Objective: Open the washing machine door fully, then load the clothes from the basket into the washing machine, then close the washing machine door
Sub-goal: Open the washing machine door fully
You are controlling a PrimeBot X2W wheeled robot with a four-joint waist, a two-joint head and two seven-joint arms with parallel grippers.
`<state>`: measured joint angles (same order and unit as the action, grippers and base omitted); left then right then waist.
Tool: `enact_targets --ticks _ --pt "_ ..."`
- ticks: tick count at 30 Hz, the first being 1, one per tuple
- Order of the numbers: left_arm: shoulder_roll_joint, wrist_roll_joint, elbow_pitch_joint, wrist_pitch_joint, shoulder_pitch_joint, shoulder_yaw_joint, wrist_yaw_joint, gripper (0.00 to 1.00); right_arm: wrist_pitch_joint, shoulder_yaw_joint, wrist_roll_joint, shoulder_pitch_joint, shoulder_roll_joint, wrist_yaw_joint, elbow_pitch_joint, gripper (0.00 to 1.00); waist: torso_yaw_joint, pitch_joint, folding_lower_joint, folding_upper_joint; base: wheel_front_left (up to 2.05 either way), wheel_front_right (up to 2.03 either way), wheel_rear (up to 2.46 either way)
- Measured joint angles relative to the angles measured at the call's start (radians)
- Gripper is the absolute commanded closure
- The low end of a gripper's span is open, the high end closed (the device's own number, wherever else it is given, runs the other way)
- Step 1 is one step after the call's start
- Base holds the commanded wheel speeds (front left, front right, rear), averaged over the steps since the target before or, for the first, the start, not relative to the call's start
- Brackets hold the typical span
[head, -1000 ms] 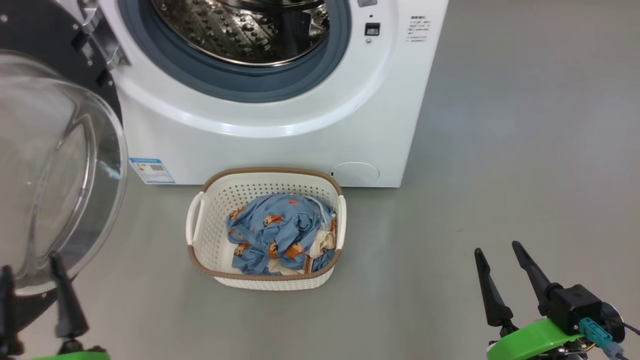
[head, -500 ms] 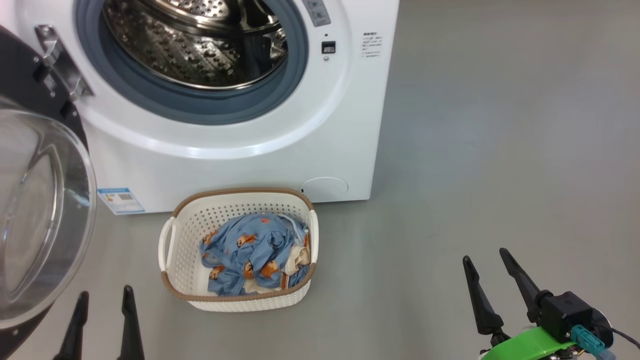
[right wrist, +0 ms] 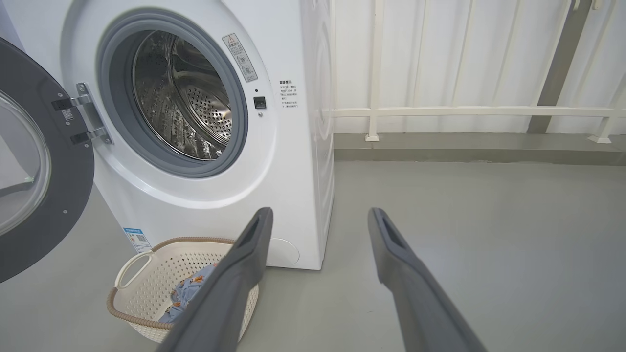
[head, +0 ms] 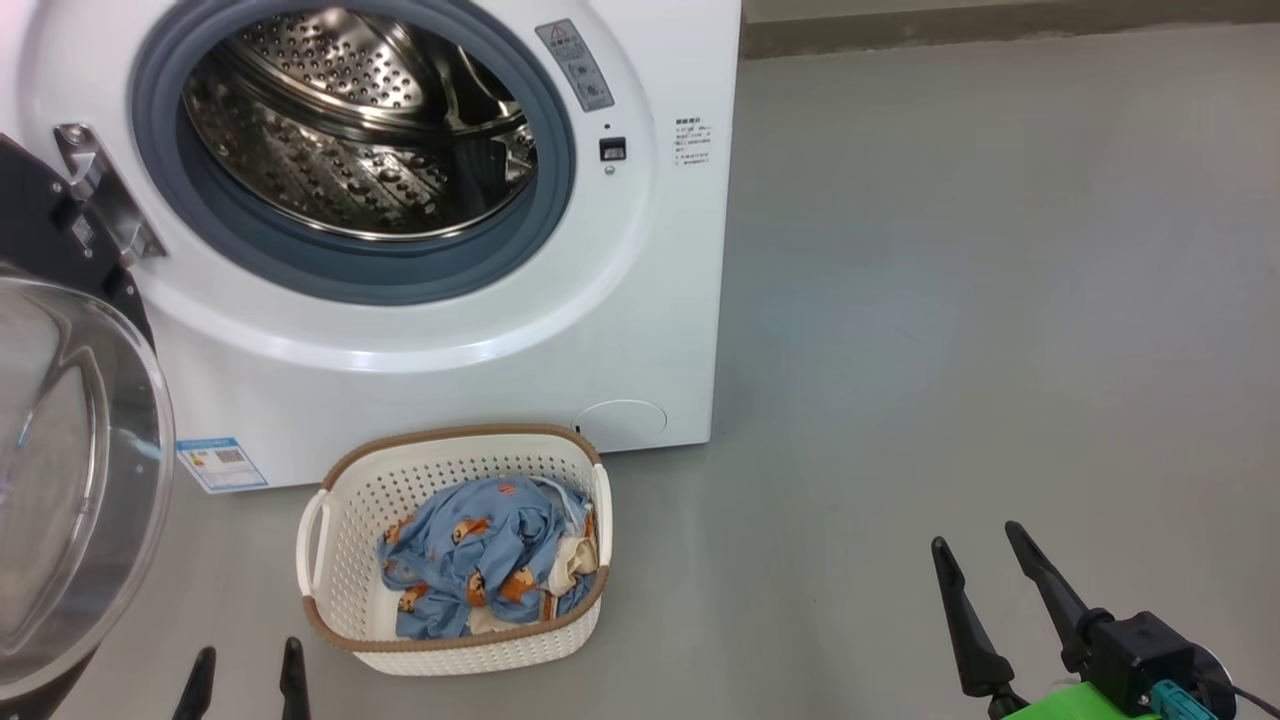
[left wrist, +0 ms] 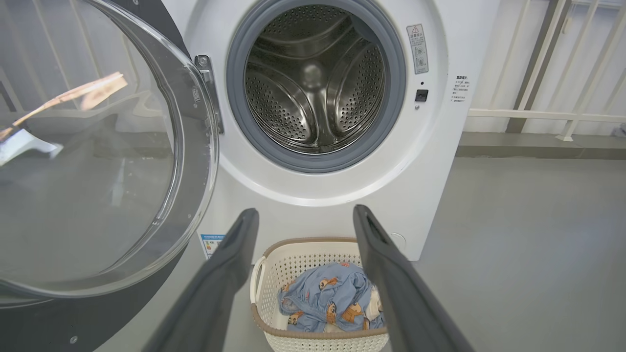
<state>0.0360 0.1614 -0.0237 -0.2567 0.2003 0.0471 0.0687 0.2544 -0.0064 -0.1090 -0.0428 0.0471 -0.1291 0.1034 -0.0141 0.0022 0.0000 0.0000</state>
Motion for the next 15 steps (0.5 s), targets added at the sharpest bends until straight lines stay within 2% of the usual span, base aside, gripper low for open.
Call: enact_targets --ticks 4,15 --pt "0.002 -0.002 0.0 0.0 0.006 -0.007 -0.014 0.0 0.0 -0.002 0.0 0.0 0.0 0.0 -0.001 0.0 0.0 -0.01 0.0 0.0 0.0 0.0 0.0" --pt "0.002 -0.002 -0.002 0.0 0.006 -0.006 -0.014 0.0 0.0 -0.007 0.0 -0.005 0.0 0.0 -0.001 0.0 0.01 -0.028 0.0 0.0 0.0 0.0 0.0"
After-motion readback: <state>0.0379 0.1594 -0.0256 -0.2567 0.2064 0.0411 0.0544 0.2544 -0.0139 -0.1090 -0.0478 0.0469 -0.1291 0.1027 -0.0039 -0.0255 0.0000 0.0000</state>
